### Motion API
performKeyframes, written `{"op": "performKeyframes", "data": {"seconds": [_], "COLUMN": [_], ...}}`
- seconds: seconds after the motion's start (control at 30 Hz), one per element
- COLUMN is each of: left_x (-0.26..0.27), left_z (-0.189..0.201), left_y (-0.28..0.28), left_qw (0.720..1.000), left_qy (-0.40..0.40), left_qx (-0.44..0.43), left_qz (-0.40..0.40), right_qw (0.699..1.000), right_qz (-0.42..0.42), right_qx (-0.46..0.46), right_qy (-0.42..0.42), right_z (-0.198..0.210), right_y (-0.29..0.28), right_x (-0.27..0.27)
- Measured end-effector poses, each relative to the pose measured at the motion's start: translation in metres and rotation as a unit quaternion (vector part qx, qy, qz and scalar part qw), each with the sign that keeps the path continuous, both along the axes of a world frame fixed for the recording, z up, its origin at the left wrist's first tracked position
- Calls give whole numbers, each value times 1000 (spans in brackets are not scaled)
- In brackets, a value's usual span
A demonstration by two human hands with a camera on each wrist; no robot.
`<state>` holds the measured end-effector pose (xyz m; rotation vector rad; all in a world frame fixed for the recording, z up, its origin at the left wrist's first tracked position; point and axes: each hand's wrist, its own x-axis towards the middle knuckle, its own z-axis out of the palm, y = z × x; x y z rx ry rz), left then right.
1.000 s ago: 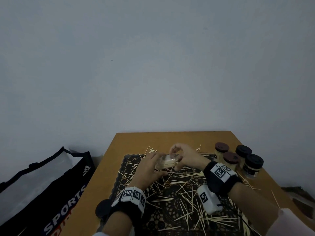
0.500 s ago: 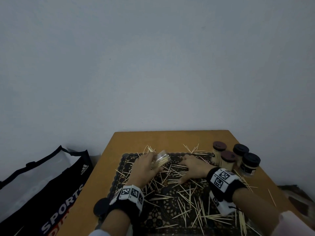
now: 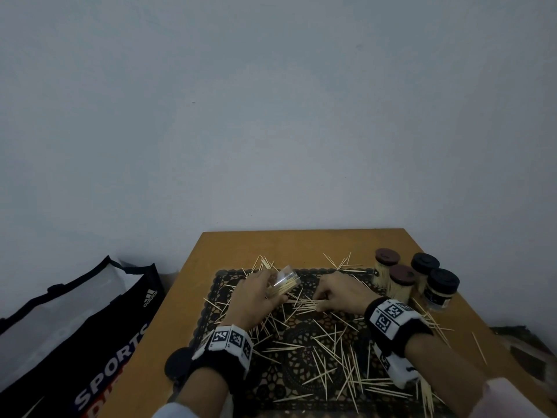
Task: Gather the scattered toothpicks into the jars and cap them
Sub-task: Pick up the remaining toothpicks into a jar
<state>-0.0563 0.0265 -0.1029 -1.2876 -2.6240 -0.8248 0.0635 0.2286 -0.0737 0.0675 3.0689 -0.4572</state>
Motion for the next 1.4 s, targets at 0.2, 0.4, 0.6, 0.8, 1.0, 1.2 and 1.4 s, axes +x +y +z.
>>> {"op": "performKeyframes", "data": {"seconds": [0.2,0.4,0.6,0.8,1.0,1.2,1.4], "left_x": [0,-1,-1,1,0,3,8], "left_z": [0,1,0,1,2,2,6], "left_y": [0,0,0,-1,-2,1,4], "left_qw": [1000,1000,1000,1000,1000,998,991], "left_qy": [-1,-5,-14,-8,3,-48,-103], "left_qx": [-9,-15,-19,-15,-16,-16,-12], "left_qz": [-3,2,-1,1,11,-37,-86], "right_qw": [1000,1000,996,982,963,966,960], "right_qz": [2,0,8,-44,-113,-10,63], "right_qx": [-17,16,92,137,156,95,17], "right_qy": [-15,-9,-1,122,190,240,271], "right_z": [-2,-2,-6,-8,-5,-3,0], "right_y": [4,5,4,5,6,-4,-10], "right_x": [-2,-1,0,-1,-1,1,2]}}
